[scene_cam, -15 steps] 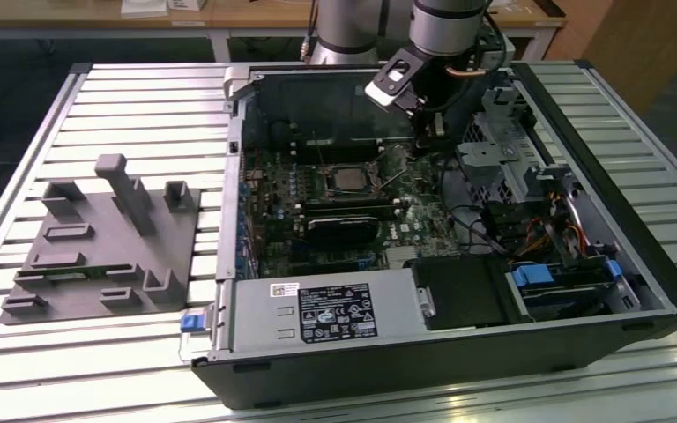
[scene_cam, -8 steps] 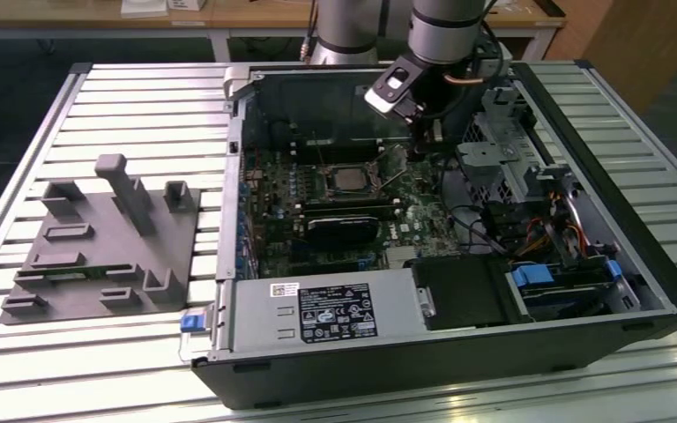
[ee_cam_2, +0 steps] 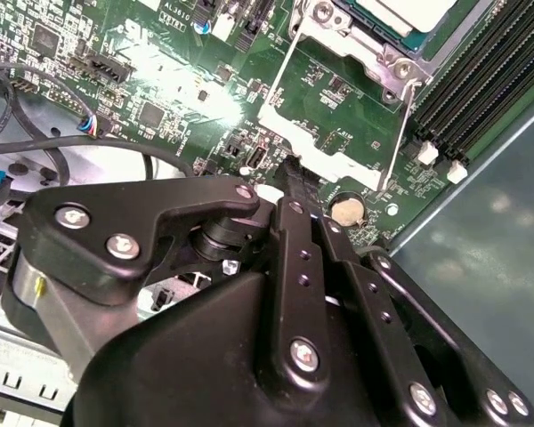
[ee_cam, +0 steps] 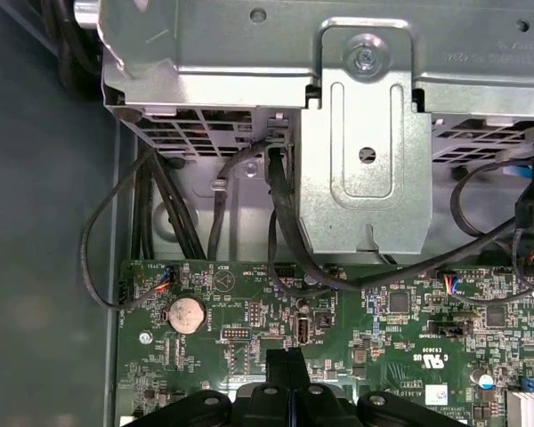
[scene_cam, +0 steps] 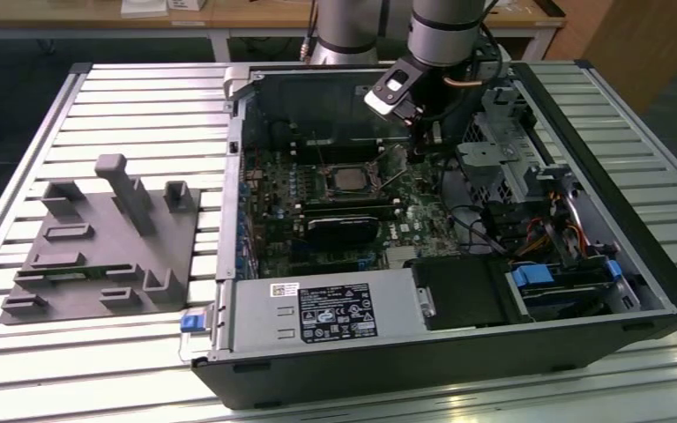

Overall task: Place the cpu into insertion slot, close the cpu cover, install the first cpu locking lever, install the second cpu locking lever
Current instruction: 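Close the cpu cover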

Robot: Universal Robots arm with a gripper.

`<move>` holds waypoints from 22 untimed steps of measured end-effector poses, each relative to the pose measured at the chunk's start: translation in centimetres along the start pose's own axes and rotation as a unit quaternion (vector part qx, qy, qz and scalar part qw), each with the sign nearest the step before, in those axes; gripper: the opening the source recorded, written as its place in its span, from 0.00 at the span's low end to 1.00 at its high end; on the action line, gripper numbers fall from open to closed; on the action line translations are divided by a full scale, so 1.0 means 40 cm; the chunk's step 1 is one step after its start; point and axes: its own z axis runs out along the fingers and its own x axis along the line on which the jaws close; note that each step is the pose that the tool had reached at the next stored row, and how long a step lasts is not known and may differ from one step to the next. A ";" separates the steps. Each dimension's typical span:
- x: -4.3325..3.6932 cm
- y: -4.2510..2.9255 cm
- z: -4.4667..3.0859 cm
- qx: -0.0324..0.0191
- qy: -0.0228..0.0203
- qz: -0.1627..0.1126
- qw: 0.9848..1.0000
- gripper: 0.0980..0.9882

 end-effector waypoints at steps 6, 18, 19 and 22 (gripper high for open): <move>0.000 0.002 0.000 0.018 0.000 0.000 1.000 0.02; 0.000 0.003 0.001 0.054 0.000 -0.001 0.999 0.02; 0.000 0.000 0.001 0.054 0.001 -0.001 0.999 0.02; 0.000 -0.012 0.000 0.054 0.001 -0.001 0.999 0.02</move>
